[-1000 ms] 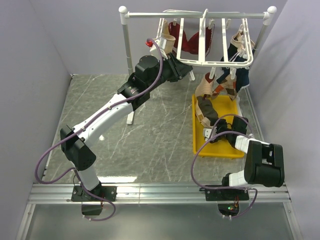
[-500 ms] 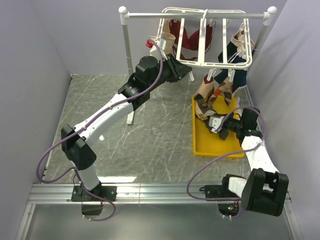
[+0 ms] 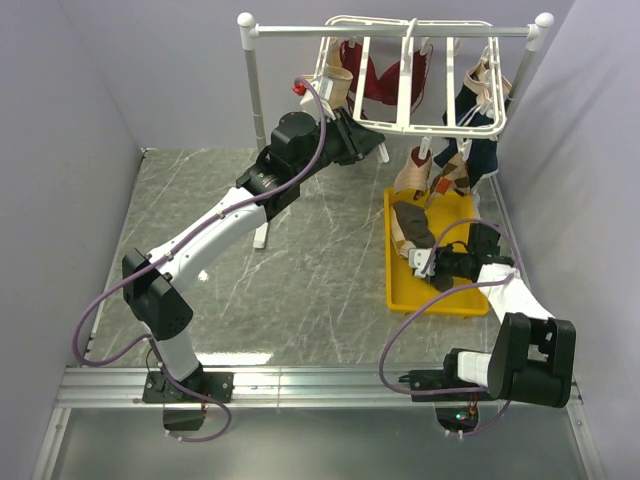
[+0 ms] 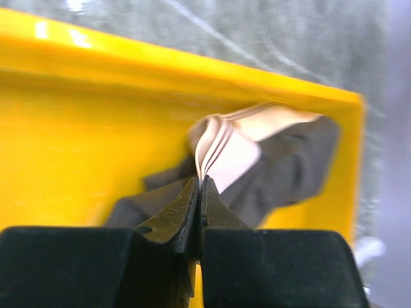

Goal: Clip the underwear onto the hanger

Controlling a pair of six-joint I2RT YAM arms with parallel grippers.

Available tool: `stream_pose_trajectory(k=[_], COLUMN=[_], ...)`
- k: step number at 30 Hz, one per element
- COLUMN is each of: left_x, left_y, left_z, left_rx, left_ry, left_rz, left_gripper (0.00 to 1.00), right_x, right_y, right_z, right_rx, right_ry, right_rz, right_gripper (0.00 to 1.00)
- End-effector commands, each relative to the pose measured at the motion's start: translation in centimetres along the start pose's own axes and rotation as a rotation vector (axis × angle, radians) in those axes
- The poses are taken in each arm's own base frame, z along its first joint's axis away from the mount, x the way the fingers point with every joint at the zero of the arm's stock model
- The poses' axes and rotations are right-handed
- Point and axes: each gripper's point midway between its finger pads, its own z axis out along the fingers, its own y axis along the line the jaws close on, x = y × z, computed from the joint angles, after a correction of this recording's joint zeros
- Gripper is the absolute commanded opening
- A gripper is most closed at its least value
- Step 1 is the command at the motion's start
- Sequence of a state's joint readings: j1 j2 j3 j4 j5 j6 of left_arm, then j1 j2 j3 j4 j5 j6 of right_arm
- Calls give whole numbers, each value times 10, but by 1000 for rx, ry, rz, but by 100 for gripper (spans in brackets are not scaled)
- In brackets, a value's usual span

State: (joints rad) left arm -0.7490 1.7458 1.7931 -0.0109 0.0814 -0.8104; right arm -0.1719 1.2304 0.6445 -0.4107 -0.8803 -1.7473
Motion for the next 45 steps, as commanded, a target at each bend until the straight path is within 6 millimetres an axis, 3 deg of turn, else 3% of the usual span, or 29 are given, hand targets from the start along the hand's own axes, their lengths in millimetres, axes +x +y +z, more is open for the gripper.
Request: stream_pose_trajectory(k=[1,2,6,7,15,30,32,36,38,42,45], left_x=[11,12,13,13,15,16,16,18,20,20,19], left_y=[-6,-5,-5,-4,-3,-3,-2,0,1,0,-1], left_z=[3,3,5,5,5,9,9,9,9,9,9], left_rx=[34,33,34,32,29,34,32,28,26,29,34], left_ry=[43,44,47,47,51,54,56,59,64,65,65], left_rz=[-20,-22,-24,-24,-24,-27,-26,-28,-32,-33,-34], left_gripper=[0,0,0,0,0,0,0,0,0,0,0], right_x=[5,7,13,13,27,49,49,45,41,36,34], right_y=[-9,-7,-3,-3,-9,9,7,-2,-9,-30,-32], right_z=[7,8,8,7,-3,-4,-4,-6,-9,-18,-20], right_rx=[69,73,97,103,181,144,147,167,178,225,216], right_ry=[-4,-3,-6,-11,-18,-44,-50,-72,-85,-87,-94], right_rz=[-54,-54,-36,-34,-94,-220,-213,-200,-169,-144,-128], right_gripper=[0,0,27,38,53,52,50,27,21,20,20])
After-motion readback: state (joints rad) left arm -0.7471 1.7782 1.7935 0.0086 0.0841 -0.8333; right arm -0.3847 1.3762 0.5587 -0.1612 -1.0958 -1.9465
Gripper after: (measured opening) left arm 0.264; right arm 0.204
